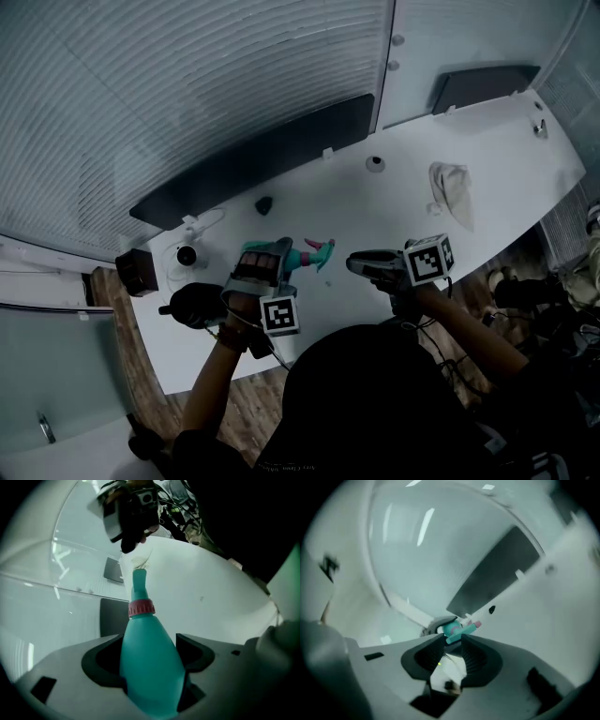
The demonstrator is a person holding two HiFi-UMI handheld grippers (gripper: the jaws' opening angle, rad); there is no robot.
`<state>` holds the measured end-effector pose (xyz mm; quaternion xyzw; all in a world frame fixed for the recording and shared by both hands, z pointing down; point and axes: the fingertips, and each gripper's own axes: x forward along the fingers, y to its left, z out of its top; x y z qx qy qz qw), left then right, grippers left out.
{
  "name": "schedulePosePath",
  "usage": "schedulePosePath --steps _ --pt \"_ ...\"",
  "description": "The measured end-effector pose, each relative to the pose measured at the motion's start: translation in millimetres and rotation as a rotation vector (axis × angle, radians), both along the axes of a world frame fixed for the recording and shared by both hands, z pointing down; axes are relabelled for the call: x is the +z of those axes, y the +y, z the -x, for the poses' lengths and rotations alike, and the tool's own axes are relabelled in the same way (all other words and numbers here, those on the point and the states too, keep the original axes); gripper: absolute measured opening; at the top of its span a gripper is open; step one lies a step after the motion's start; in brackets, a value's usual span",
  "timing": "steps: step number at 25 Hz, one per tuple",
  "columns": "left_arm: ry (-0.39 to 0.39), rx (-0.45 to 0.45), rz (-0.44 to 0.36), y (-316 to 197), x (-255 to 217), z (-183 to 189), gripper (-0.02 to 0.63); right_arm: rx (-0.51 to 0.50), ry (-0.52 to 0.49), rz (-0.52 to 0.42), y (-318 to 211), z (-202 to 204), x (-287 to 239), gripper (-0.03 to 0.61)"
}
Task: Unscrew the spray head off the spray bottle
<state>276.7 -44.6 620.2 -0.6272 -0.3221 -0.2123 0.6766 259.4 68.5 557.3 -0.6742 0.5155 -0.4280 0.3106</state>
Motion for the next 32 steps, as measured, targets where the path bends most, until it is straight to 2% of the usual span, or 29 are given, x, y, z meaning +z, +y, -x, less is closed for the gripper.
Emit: schedulePosePath --steps 2,4,6,9,14,18,20,25,28,32 --pt "0.112 0.044 -0.03 1.3 -16.4 -6.0 0.347 0.134 -0.345 -0.264 2.9 -8.7 -1.0 0.096" --pt "0.211 0.078 -0.045 5.4 -35.0 -12.4 0.347 0.193 -0.536 -0.416 2.7 -10.9 4.8 0.119" --pt "0.264 0.097 -0.046 11.0 -47.2 -16.4 0.347 0.191 -0.603 -0.476 -2.3 -7.1 7.6 0.141" --pt "0.29 0.124 -0.057 20.0 -55.3 -18.4 0.347 0.167 -0.652 -0.533 -13.4 -4.1 -2.1 0.158" --pt "0.309 0.164 -0.055 35.5 -61.0 -14.1 0.347 0.125 -0.659 -0.539 -24.3 -3.4 -12.2 0.16" --pt "0.304 0.173 -0.051 41.0 -60.0 -11.7 0.347 0.128 -0.58 -0.496 -23.8 -7.1 -11.8 0.155" --pt "0.288 0.17 -0.043 40.7 -58.5 -10.5 0.347 0.109 -0.502 -0.461 -23.3 -6.2 -13.7 0.094" --pt "0.249 0.193 -0.033 44.1 -57.5 -7.3 0.347 0.035 -0.262 -0.336 -22.9 -5.0 -22.3 0.078" --pt "0.098 0.218 0.009 46.4 -39.9 6.5 0.347 -0.046 -0.086 -0.199 -23.8 2.2 -23.6 0.075" --pt "-0.141 0.226 0.166 55.8 -24.9 27.0 0.347 -0.19 0.215 0.016 -21.5 17.7 -20.8 0.075"
